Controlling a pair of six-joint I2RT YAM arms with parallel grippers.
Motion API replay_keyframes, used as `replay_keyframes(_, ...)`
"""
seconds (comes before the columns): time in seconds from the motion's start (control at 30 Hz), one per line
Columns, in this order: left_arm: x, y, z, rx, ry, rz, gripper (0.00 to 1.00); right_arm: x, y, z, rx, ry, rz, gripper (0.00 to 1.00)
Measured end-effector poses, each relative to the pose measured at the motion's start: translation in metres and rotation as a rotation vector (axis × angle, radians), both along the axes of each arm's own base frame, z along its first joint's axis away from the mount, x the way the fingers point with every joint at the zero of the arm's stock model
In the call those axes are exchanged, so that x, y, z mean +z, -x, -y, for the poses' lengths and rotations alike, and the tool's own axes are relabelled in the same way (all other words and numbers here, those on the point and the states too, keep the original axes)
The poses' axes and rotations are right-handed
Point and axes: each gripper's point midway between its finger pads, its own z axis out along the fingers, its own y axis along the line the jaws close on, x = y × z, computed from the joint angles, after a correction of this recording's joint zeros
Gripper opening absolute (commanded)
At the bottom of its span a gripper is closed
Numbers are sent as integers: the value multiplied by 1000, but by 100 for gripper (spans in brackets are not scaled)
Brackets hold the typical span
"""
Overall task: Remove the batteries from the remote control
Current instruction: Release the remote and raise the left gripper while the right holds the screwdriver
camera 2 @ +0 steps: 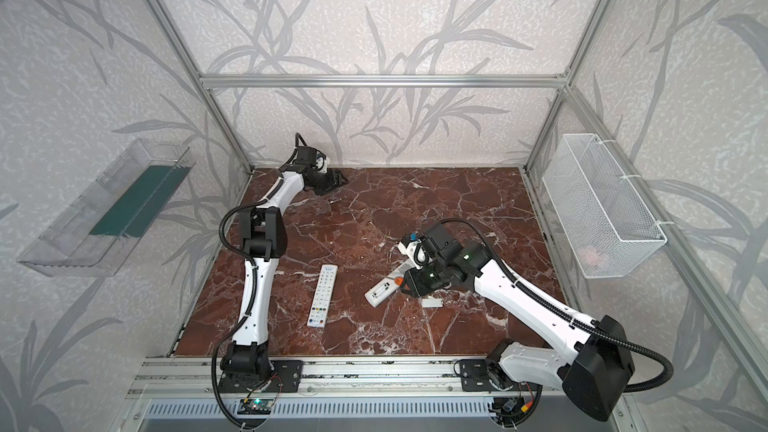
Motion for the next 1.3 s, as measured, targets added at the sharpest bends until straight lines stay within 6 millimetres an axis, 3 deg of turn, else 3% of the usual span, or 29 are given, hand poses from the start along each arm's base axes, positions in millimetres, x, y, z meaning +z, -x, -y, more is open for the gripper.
replay_keyframes(0.23, -5, 4, -2, 2, 5, -27, 69, -1, -8, 7, -34, 1, 2, 0)
replay_keyframes(0.63, -4, 4, -2, -6, 13, -19, 72, 5, -5, 11, -38, -14, 29, 0)
replay_keyframes(0.83, 5, 17, -7, -14, -4, -28, 74, 2, -5, 17, -57, -10, 33, 0)
replay_keyframes(0.97, 39, 33, -8, -16, -5, 13, 74, -4, -6, 21, -74, -7, 25, 0)
replay_keyframes(1.13, 123, 62, -10, -15, -5, 169, 74, -3, -10, 19, -82, -20, 37, 0)
replay_keyframes(1.2, 155, 83, -11, -10, 0, 234, 75, -2, -13, 18, -90, -28, 45, 0)
replay_keyframes(1.3, 174, 118, -12, 1, 4, 287, 76, -1, -19, 18, -109, -41, 53, 0)
